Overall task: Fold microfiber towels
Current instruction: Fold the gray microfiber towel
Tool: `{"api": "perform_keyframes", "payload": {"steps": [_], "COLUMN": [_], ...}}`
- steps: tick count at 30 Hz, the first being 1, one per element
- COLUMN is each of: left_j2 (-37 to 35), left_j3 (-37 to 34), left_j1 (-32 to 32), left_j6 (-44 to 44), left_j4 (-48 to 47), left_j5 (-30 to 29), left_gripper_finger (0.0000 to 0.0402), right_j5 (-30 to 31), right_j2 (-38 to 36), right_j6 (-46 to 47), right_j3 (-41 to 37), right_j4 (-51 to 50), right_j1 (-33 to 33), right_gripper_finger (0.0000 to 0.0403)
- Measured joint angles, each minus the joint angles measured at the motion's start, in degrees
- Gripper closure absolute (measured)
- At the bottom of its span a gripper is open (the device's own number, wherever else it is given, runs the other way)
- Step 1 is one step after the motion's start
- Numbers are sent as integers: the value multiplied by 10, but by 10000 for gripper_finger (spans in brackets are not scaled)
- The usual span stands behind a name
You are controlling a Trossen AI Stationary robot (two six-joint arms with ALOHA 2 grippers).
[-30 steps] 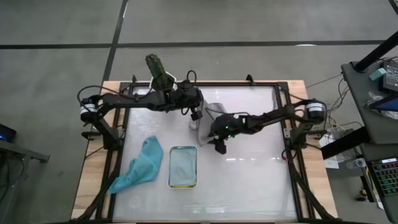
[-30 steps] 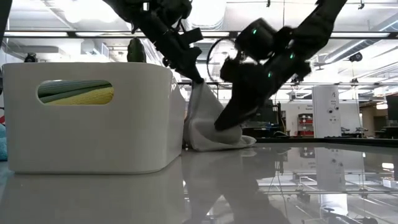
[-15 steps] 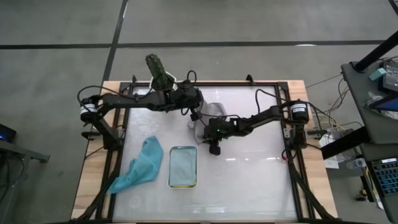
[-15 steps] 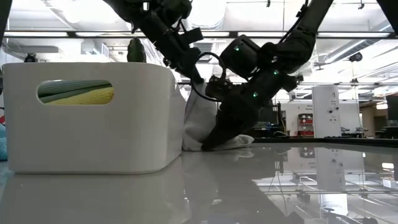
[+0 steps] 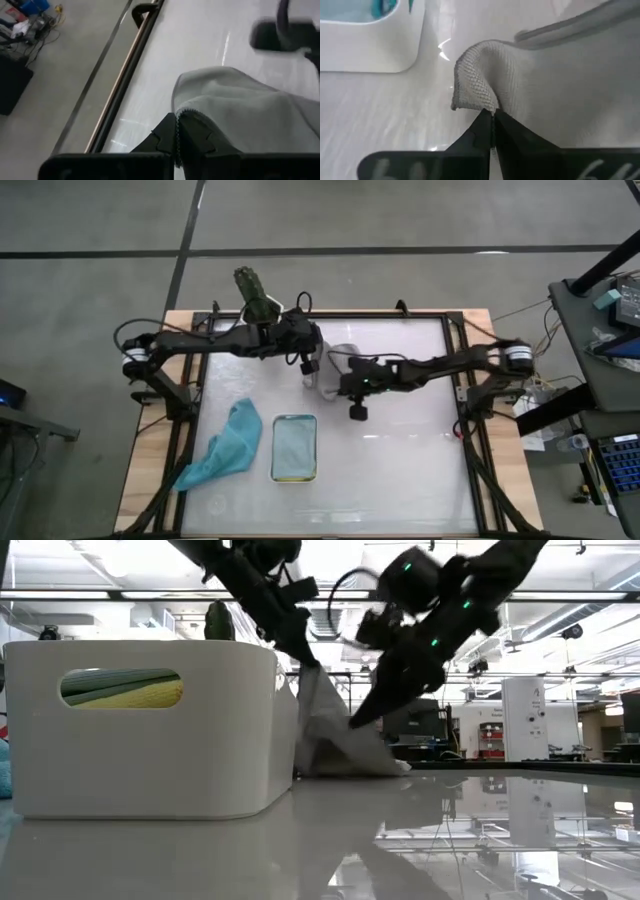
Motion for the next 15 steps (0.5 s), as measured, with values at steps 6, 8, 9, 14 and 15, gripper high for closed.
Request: {"api": "perform_keyframes", "payload": {"steps": [6, 8, 9, 14, 15], "left_j2": [-39, -50, -54, -77, -82], "left_j3": [1, 1, 1, 6, 6], "left_j1": [-6, -8, -9, -11, -11], "left_j6": [4, 5, 5, 19, 19], "left_j4": [-38, -62, -63, -83, -83], "left_j5": [73, 84, 86, 101, 111], "left_gripper_finger": [402, 402, 401, 402, 402], "right_j5": [11, 11, 11, 13, 13], "right_j2": [-140, -187, -211, -307, -324], "right_j6": [-5, 6, 11, 34, 39], "right_j3": [-43, -58, -66, -98, -102], "right_j4": [-45, -51, -54, -70, -70], "right_j1": [0, 0, 0, 0, 0], "right_gripper_finger": [394, 394, 394, 394, 394]}}
